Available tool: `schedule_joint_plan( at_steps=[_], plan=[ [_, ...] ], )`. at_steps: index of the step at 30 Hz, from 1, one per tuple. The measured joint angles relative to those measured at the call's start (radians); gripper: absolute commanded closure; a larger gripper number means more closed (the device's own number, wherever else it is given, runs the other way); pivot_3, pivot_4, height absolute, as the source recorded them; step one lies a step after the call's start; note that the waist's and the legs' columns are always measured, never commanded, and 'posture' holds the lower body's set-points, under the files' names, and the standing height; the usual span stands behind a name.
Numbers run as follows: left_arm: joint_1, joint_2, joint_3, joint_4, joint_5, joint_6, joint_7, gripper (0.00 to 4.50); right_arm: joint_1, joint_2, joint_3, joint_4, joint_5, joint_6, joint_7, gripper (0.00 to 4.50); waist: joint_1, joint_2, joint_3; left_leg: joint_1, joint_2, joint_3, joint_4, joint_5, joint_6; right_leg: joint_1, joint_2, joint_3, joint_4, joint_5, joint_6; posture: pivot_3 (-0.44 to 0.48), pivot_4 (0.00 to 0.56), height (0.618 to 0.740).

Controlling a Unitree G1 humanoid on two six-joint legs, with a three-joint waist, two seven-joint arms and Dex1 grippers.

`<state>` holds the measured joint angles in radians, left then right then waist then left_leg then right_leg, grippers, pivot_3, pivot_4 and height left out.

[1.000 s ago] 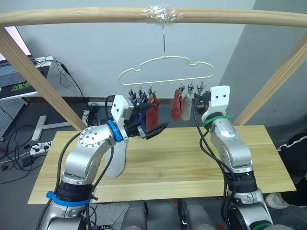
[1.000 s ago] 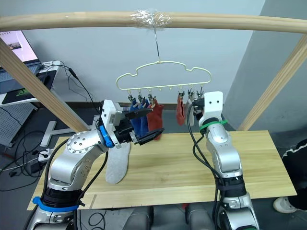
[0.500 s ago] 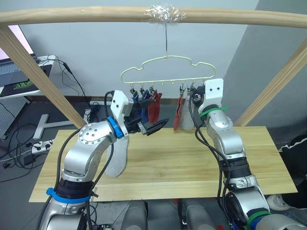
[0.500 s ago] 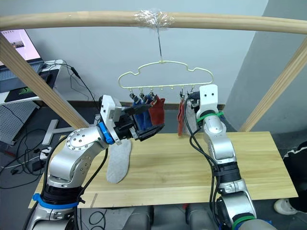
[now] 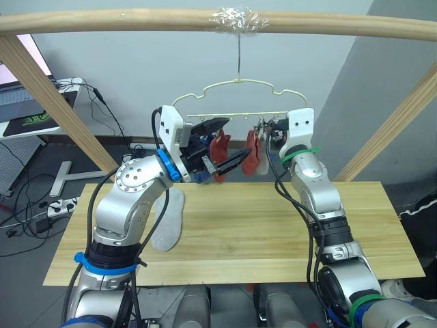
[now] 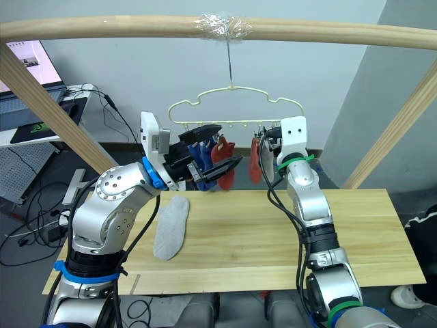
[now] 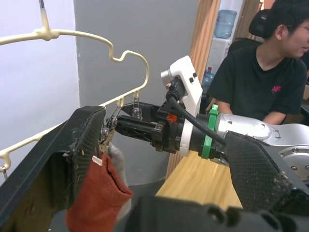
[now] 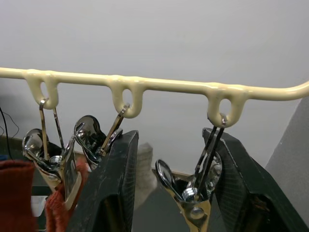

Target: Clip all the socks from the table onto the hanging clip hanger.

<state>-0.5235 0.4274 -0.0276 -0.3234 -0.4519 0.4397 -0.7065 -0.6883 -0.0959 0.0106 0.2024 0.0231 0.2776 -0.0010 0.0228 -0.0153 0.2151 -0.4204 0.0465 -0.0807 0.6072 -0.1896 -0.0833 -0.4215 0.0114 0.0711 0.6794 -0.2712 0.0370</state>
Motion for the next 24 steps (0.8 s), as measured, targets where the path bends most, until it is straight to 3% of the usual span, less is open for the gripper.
schedule_joint_plan(
  at_steps=[8,11,16,24],
  plan=[
    [0.000,0.000,-0.001,-0.004,-0.009,0.010,0.017,0.00,-0.010,0.002,-0.006,0.014,0.000,-0.011,0.001,2.31,0.000,0.000,0.000,0.000,0.000,0.000,0.000,0.000,0.000,0.000,0.000,0.000,0.000,0.000,0.000,0.219,0.178,0.740],
    [0.000,0.000,-0.003,-0.004,-0.010,0.010,0.019,0.00,-0.010,0.002,-0.010,0.019,0.001,-0.015,0.003,2.93,0.000,0.000,0.000,0.000,0.000,0.000,0.000,0.000,0.000,0.000,0.000,0.000,0.000,0.000,0.000,0.219,0.178,0.740],
    [0.000,0.000,-0.004,-0.009,-0.013,0.010,0.019,0.00,-0.010,0.002,-0.013,0.019,0.002,-0.024,0.019,4.45,0.000,0.000,0.000,0.000,0.000,0.000,0.000,0.000,0.000,0.000,0.000,0.000,0.000,0.000,0.000,0.215,0.181,0.740],
    [0.028,-0.003,-0.008,-0.035,-0.017,0.028,0.027,0.00,-0.010,0.001,-0.069,-0.012,0.061,0.051,0.026,4.45,0.001,0.000,0.000,0.000,0.000,0.000,0.000,0.000,0.000,0.000,0.000,0.000,0.000,0.000,-0.001,0.198,0.195,0.740]
  ],
)
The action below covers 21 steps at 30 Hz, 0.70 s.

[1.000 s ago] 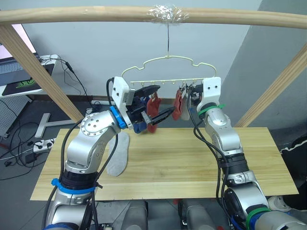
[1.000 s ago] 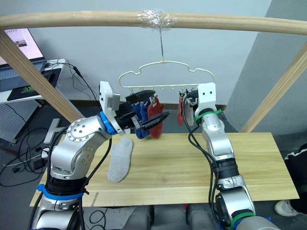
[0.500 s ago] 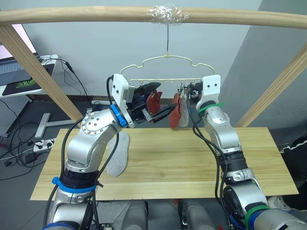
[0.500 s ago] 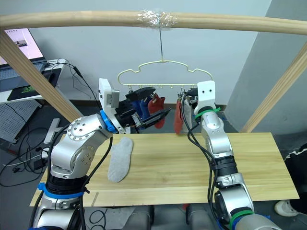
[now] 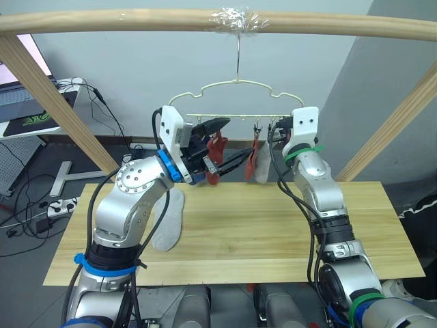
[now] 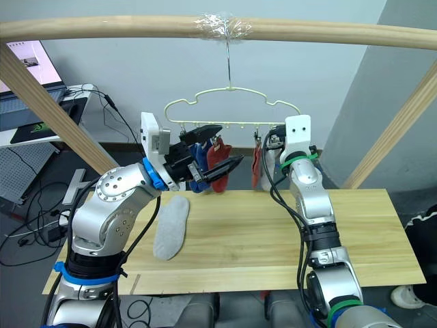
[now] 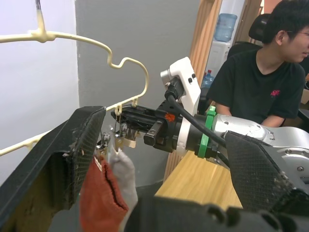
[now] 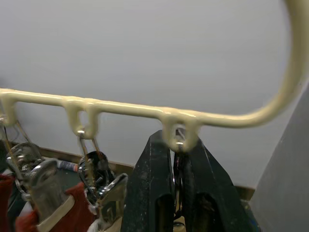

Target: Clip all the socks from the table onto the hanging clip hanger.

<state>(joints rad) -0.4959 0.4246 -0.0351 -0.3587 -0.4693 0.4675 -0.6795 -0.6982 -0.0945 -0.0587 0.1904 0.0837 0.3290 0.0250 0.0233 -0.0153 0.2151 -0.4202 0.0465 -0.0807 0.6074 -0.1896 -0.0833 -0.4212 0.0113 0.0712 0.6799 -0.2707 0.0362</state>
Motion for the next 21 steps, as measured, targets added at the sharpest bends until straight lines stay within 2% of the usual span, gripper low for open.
schedule_joint_plan(
  at_steps=[4,8,11,16,21],
  plan=[
    [0.138,0.006,-0.010,0.018,0.008,0.066,0.027,0.00,-0.007,0.000,-0.064,-0.079,0.108,0.175,0.028,4.45,-0.001,0.000,0.000,0.002,0.000,0.000,0.000,0.000,0.000,0.001,0.000,0.000,0.000,0.000,0.000,0.178,0.200,0.740],
    [0.296,0.043,-0.021,0.175,0.120,0.018,0.070,0.00,-0.024,-0.032,-0.079,-0.136,0.162,0.314,0.050,4.45,-0.001,0.001,0.000,0.003,0.001,0.000,0.000,0.000,0.000,0.001,0.001,0.000,0.001,-0.002,0.002,0.173,0.204,0.740],
    [0.366,0.053,0.000,0.319,0.204,-0.046,0.126,0.00,-0.023,-0.052,-0.079,-0.168,0.174,0.372,0.060,4.45,0.000,0.001,0.000,0.002,0.001,0.000,0.000,0.000,0.000,0.001,0.000,0.000,0.000,-0.003,0.001,0.164,0.207,0.740],
    [0.359,0.053,0.002,0.477,0.309,-0.109,0.213,0.00,-0.022,-0.058,-0.080,-0.191,0.175,0.416,0.059,4.45,0.003,0.000,0.000,0.002,0.000,0.000,0.000,0.000,0.000,0.001,0.000,0.000,0.000,-0.003,0.002,0.165,0.211,0.740],
    [0.268,-0.010,0.009,0.668,0.355,-0.172,0.277,0.00,-0.019,-0.059,-0.081,-0.211,0.174,0.435,0.054,4.45,0.002,0.000,0.000,0.002,0.000,0.000,0.000,0.000,0.000,0.001,0.000,0.000,0.000,-0.002,0.002,0.157,0.210,0.740]
  ],
)
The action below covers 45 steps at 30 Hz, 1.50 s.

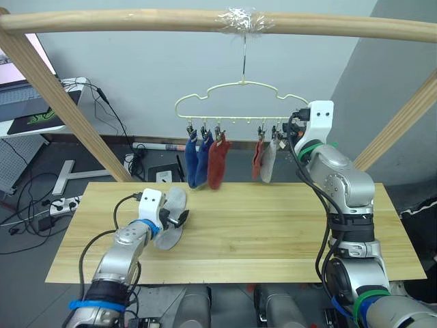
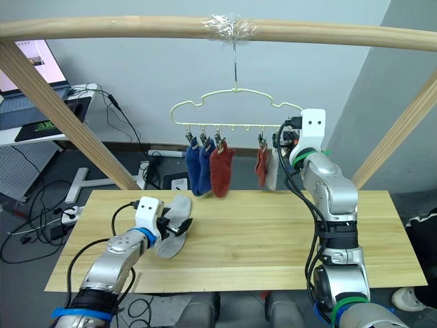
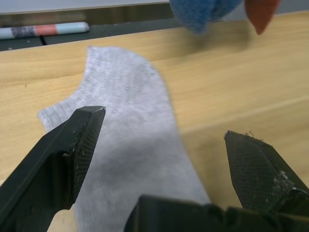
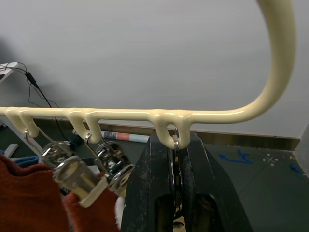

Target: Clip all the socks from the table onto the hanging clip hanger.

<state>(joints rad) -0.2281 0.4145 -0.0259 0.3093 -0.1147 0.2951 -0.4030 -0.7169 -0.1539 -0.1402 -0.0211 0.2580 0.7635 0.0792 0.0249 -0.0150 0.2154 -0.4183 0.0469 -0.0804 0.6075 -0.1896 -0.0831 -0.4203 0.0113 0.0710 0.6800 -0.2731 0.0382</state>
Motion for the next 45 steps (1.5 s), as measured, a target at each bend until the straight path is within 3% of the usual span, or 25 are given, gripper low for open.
schedule_joint_plan(
  at_steps=[7,8,18,23,29,35,41,45],
  plan=[
    [-0.108,-0.028,0.071,0.203,0.001,-0.014,0.066,0.00,0.002,0.001,0.000,-0.019,0.000,0.022,-0.011,4.45,-0.002,0.000,0.000,0.000,0.000,0.000,0.000,0.000,0.000,0.000,0.000,0.000,0.000,0.000,0.000,0.157,0.210,0.740],
    [-0.118,-0.028,0.084,0.219,-0.001,-0.010,0.069,0.19,0.002,0.001,-0.002,-0.021,0.000,0.028,-0.015,4.48,-0.002,0.000,0.000,0.000,0.000,0.000,0.000,0.000,0.000,0.000,0.000,0.000,0.000,0.000,0.000,0.157,0.210,0.740],
    [-0.119,-0.027,0.096,0.209,-0.003,0.036,-0.021,3.02,0.002,-0.002,-0.025,-0.039,0.009,0.052,-0.019,4.50,-0.002,0.000,-0.002,0.001,0.000,0.000,0.000,0.000,0.000,0.001,0.000,0.000,0.000,0.000,0.000,0.126,0.177,0.740],
    [-0.067,-0.112,0.117,0.085,-0.117,0.146,-0.103,4.48,-0.001,-0.001,-0.062,-0.060,0.038,0.091,-0.023,4.50,-0.001,0.000,-0.002,-0.001,-0.001,0.000,0.000,0.000,0.000,0.001,-0.001,0.000,0.000,0.001,-0.001,0.126,0.171,0.740],
    [-0.021,-0.211,0.023,-0.229,-0.239,0.311,-0.185,4.48,-0.059,0.059,-0.209,-0.073,0.163,0.272,-0.087,4.50,-0.002,-0.001,-0.002,-0.001,0.000,-0.001,0.001,0.000,0.000,0.001,0.000,-0.001,0.001,0.003,-0.004,0.109,0.170,0.740],
    [-0.069,-0.276,-0.135,-0.462,-0.252,0.319,-0.187,4.48,-0.160,0.088,-0.368,-0.076,0.268,0.517,-0.176,4.50,-0.003,0.000,-0.002,-0.001,-0.001,-0.001,0.001,0.000,0.000,0.001,-0.001,-0.001,0.000,0.003,-0.004,0.092,0.172,0.740],
    [-0.165,-0.324,-0.209,-0.478,-0.212,0.313,-0.144,4.48,-0.220,0.090,-0.449,-0.093,0.295,0.687,-0.213,4.50,-0.009,0.000,-0.002,-0.001,-0.001,-0.001,0.001,0.000,0.000,0.001,0.000,-0.001,0.000,0.003,-0.004,0.074,0.175,0.740],
    [-0.248,-0.339,-0.234,-0.383,-0.157,0.274,-0.125,4.48,-0.246,0.106,-0.474,-0.111,0.293,0.758,-0.218,4.50,-0.016,0.000,-0.002,-0.001,-0.001,0.000,0.001,0.000,0.000,0.000,0.000,0.000,0.000,0.003,-0.004,0.066,0.177,0.740]
  ],
)
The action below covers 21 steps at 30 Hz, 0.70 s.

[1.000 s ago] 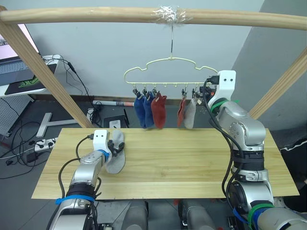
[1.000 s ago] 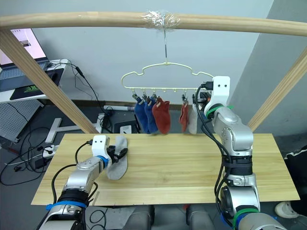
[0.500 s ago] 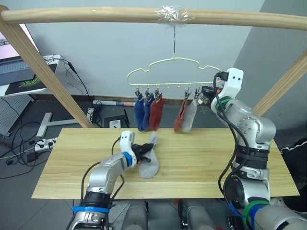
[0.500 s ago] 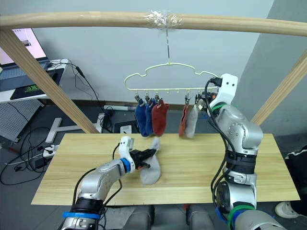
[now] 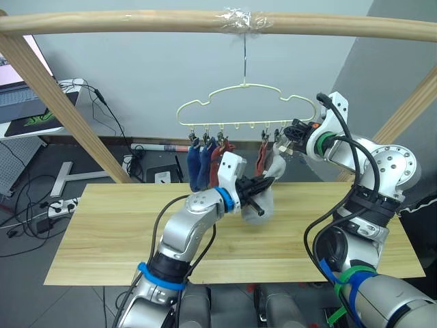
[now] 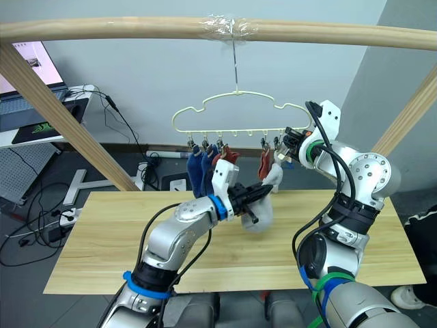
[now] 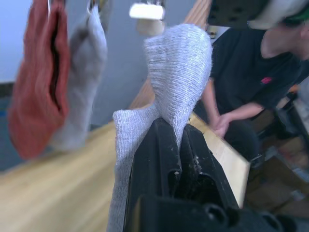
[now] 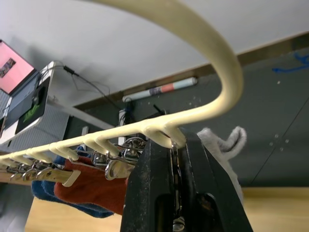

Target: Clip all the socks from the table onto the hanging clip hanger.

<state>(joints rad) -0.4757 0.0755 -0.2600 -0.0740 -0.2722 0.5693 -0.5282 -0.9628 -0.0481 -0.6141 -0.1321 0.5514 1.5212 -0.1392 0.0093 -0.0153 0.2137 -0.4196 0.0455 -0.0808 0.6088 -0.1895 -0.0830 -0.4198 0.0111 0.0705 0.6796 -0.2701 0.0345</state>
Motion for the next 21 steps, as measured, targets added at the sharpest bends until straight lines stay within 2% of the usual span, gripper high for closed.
schedule_joint_plan(
  at_steps=[6,17,21],
  plan=[
    [-0.067,-0.035,-0.010,0.117,0.031,-0.050,0.003,4.48,-0.017,0.031,-0.032,-0.032,-0.020,0.061,-0.002,4.50,-0.012,0.000,0.000,-0.001,0.000,0.000,0.000,0.000,0.000,-0.001,0.000,0.000,0.000,0.000,0.000,0.056,0.180,0.740],
    [-0.107,-0.051,0.017,0.178,0.038,-0.084,0.013,4.48,-0.026,0.046,-0.043,-0.060,-0.050,0.086,0.007,4.50,-0.014,0.000,0.000,-0.001,0.000,0.000,0.000,0.000,0.000,-0.001,0.000,0.000,0.000,-0.002,0.004,0.059,0.186,0.740],
    [-0.112,-0.051,0.032,0.181,0.038,-0.090,0.012,4.50,-0.026,0.046,-0.047,-0.059,-0.057,0.086,0.012,3.27,-0.015,0.000,0.000,-0.001,0.000,0.000,0.000,0.000,0.000,-0.001,0.000,0.000,0.000,-0.002,0.004,0.059,0.186,0.740]
  ],
)
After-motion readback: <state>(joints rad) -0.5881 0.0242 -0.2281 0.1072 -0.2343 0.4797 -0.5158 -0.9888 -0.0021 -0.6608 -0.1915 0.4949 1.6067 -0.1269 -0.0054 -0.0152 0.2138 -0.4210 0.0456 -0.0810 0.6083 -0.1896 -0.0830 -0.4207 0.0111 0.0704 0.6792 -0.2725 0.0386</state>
